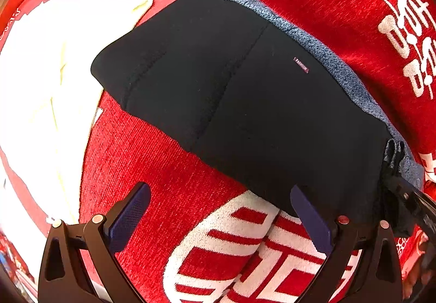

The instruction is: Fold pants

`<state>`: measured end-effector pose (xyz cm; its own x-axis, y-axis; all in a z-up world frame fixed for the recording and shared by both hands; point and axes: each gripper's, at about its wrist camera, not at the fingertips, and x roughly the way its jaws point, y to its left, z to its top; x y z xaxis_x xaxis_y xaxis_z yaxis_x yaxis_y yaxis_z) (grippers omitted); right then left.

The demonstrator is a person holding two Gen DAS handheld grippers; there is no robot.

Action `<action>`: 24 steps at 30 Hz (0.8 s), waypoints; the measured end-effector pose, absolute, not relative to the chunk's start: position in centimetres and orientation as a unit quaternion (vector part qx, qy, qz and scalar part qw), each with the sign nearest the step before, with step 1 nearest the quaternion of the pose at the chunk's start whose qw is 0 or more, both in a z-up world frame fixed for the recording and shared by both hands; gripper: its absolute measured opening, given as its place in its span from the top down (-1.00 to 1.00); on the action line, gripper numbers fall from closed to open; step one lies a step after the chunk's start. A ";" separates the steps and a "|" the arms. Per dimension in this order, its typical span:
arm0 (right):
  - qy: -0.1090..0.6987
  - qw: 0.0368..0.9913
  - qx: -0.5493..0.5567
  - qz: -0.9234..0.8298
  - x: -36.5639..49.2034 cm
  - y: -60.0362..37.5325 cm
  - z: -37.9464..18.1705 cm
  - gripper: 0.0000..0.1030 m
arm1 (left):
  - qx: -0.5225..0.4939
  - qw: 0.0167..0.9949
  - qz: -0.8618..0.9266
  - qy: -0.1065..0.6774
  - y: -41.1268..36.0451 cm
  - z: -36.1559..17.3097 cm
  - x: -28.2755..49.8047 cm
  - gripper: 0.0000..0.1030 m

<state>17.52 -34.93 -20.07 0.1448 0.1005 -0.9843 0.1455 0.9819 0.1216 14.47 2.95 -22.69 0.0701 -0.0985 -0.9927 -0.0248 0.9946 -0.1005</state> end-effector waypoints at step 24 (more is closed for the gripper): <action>0.675 0.736 0.006 0.040 15.6 -30.8 -23.6 -0.63 | -0.293 0.735 -0.122 0.599 9.8 -24.4 16.9 -1.00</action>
<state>15.57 -30.77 -23.64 0.0843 0.0673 -0.9942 -0.0516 0.9967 0.0631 16.95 9.80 -24.44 0.2519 -0.5298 -0.8099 -0.1720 0.7990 -0.5762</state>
